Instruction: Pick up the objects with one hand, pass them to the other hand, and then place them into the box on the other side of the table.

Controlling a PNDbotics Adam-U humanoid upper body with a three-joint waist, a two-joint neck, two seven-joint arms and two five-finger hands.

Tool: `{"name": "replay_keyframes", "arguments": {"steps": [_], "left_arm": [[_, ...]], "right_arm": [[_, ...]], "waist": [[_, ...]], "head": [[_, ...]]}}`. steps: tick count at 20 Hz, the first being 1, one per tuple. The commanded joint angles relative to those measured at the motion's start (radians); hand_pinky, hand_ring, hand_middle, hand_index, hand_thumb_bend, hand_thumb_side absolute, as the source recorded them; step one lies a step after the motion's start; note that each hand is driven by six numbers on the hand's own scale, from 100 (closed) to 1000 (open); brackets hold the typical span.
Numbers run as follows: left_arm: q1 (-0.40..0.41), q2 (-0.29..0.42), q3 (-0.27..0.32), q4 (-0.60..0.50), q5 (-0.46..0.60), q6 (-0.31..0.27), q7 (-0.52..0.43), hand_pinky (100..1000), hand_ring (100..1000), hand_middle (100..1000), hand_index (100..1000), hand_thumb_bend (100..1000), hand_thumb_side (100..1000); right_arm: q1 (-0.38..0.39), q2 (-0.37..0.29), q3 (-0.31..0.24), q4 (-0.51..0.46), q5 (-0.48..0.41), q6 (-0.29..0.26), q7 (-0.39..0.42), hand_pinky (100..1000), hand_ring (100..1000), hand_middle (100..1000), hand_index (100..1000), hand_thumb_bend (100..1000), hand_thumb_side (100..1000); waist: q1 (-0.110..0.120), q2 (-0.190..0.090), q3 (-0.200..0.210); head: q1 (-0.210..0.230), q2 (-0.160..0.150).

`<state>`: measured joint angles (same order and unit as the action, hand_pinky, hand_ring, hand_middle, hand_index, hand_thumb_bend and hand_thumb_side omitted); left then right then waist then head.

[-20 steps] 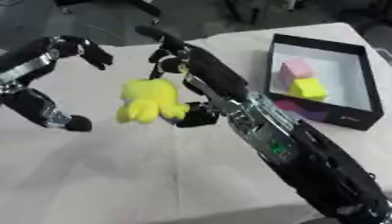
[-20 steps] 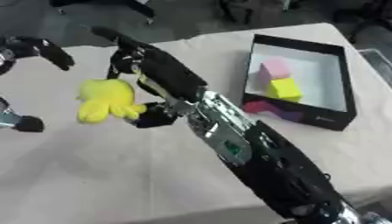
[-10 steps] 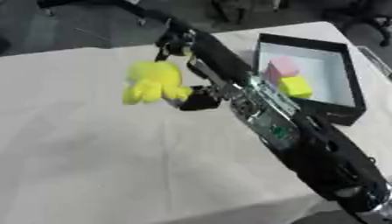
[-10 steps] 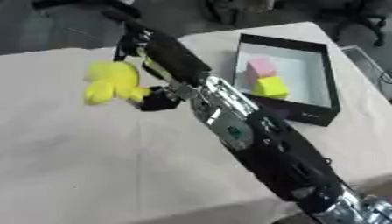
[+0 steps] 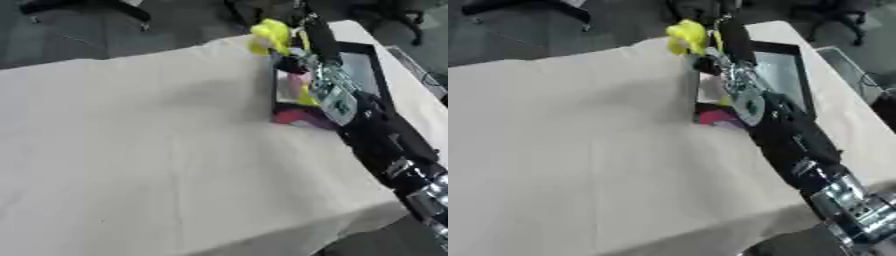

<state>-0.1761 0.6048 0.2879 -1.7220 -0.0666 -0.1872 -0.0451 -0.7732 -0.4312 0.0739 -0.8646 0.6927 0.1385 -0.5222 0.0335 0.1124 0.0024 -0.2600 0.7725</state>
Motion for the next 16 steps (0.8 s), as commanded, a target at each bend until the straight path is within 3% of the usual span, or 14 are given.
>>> {"name": "replay_keyframes", "arguments": {"steps": [1,2,5,11,16], "left_arm": [[0.019,-0.028,0.057,-0.041,-0.008,0.030,0.029,696,619,618,794,541,576],[0.027,-0.042,0.069,-0.043,-0.008,0.041,0.038,695,617,616,793,539,577],[0.040,-0.076,0.093,-0.046,-0.006,0.068,0.054,694,614,613,792,535,577],[0.036,-0.113,0.105,-0.033,-0.006,0.097,0.047,693,612,609,791,526,582],[0.027,-0.127,0.109,-0.024,-0.005,0.109,0.044,692,610,604,788,518,584]], "right_arm": [[-0.037,-0.051,-0.078,0.140,0.028,0.065,-0.087,814,730,1000,551,489,227],[-0.042,-0.059,-0.091,0.171,0.034,0.095,-0.095,833,755,1000,715,654,340],[-0.045,-0.085,-0.118,0.189,0.049,0.166,-0.106,852,775,1000,896,839,382],[-0.009,-0.133,-0.138,0.031,0.088,0.236,-0.163,867,797,1000,926,903,426],[0.044,-0.145,-0.138,-0.186,0.169,0.257,-0.144,860,792,1000,916,870,463]], "waist": [[0.002,-0.018,0.005],[0.002,-0.018,0.007],[0.002,-0.020,0.007],[-0.005,-0.025,0.001],[-0.010,-0.026,-0.004]], "head": [[-0.021,-0.002],[-0.025,-0.002],[-0.031,-0.002],[-0.023,-0.002],[0.010,-0.002]]}}
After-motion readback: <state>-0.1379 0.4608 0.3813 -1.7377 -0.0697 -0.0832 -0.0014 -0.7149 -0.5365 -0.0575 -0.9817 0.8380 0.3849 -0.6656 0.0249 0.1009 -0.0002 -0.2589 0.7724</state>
